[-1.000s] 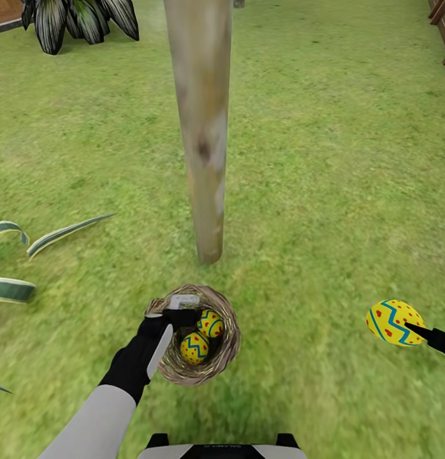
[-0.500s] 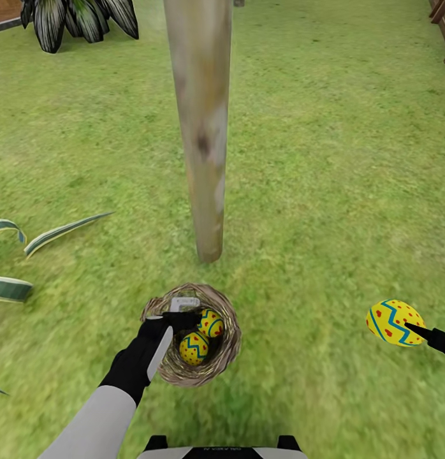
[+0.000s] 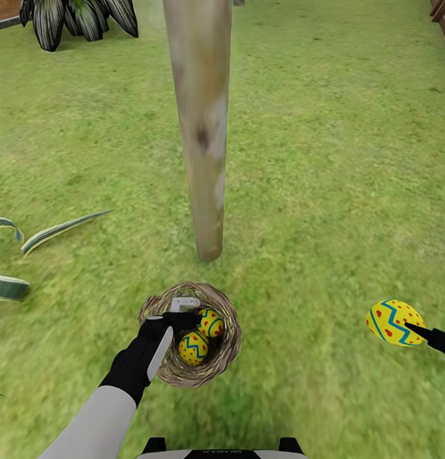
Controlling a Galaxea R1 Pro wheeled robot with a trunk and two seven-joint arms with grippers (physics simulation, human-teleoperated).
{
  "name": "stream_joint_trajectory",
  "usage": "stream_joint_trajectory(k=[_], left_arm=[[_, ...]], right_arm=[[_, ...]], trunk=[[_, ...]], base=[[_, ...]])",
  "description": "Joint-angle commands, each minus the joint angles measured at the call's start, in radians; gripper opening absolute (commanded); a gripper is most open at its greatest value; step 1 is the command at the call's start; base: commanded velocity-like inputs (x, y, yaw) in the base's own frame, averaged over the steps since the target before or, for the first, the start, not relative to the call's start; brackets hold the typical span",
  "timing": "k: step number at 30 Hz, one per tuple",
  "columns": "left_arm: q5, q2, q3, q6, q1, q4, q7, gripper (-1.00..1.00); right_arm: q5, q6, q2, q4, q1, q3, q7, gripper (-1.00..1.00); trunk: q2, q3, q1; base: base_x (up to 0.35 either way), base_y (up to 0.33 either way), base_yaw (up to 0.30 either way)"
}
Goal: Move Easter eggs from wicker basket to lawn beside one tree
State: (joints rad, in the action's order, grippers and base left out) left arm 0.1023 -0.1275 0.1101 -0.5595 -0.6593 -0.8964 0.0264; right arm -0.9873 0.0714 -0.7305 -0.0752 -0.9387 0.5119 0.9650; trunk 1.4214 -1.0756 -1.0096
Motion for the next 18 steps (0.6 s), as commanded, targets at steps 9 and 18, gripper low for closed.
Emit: stream_joint_trajectory(k=[9, 18], left_arm=[[0.01, 0.0, 0.001, -0.006, 0.0, -0.001, 0.002, 1.0], [0.011, -0.001, 0.002, -0.007, 0.0, -0.001, -0.002, 1.0]], right_arm=[[-0.011, 0.017, -0.002, -0.001, -0.002, 0.007, 0.012, -1.0], [-0.012, 0.321, -0.118, 0.204, -0.002, 0.001, 0.024, -1.0]], trunk=[[0.064, -0.029, -0.035], [0.127, -0.057, -0.069]], base=[[0.0, 0.0, 0.0], [0.0, 0.0, 0.0]])
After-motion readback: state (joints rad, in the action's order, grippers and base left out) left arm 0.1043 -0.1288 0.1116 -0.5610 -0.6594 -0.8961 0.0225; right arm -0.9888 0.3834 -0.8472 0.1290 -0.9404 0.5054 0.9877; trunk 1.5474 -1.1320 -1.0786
